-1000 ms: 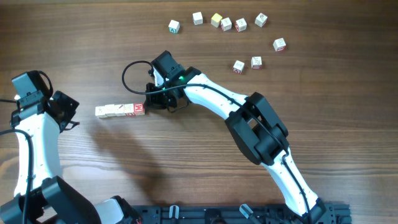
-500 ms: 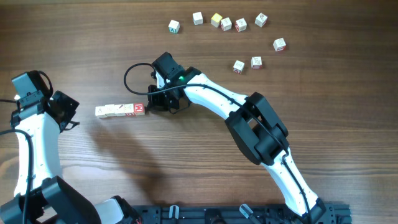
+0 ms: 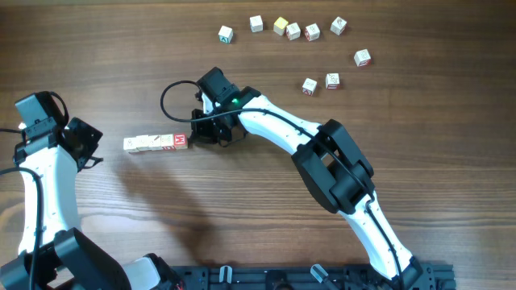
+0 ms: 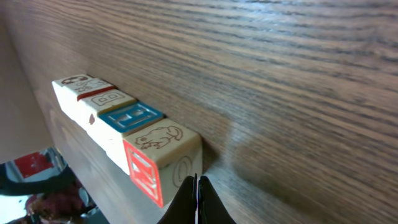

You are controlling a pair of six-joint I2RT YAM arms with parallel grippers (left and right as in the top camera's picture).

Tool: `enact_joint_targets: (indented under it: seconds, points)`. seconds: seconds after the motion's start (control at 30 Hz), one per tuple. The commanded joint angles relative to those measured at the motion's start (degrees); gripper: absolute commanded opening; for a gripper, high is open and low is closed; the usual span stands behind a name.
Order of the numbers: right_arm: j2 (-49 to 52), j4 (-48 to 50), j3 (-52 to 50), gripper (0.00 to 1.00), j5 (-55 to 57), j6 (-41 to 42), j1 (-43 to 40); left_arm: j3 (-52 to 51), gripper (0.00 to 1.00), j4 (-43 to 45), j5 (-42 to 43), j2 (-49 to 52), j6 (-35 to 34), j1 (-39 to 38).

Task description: Form a horizontal line

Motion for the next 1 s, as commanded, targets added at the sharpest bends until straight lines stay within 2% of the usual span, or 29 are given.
enact_joint_targets:
  seconds: [0.0, 0.5, 0.67, 0.73, 0.87, 0.97]
  points:
    - [0.7, 0.3, -0.3, 0.04, -1.6, 0.9, 0.8, 0.7, 0.04, 0.0, -0.8, -0.7, -0.5, 0.3]
    - [0.7, 1.0, -0.3, 0.04, -1.1, 2.0, 1.2, 0.7, 0.04, 0.0, -0.8, -0.7, -0.5, 0.3]
    - [0.7, -6.2, -0.3, 0.04, 3.9, -2.2, -0.3, 0.7, 0.04, -0.8, -0.7, -0.7, -0.5, 0.3]
    - [0.7, -13.6, -0.3, 0.04, 10.4, -2.7, -1.9, 0.7, 0.04, -1.6, -0.4, -0.7, -0.6, 0.3]
    - [0.7, -23.2, -0.3, 0.04, 18.4, -8.7, -4.5, 0.7, 0.04, -0.2, 7.5, -0.7, -0.6, 0.3]
    - [0.7, -28.3, -0.3, 0.04, 21.6, -11.5, -6.0, 0.7, 0.04, 1.0, 8.4, -0.7, -0.7, 0.2]
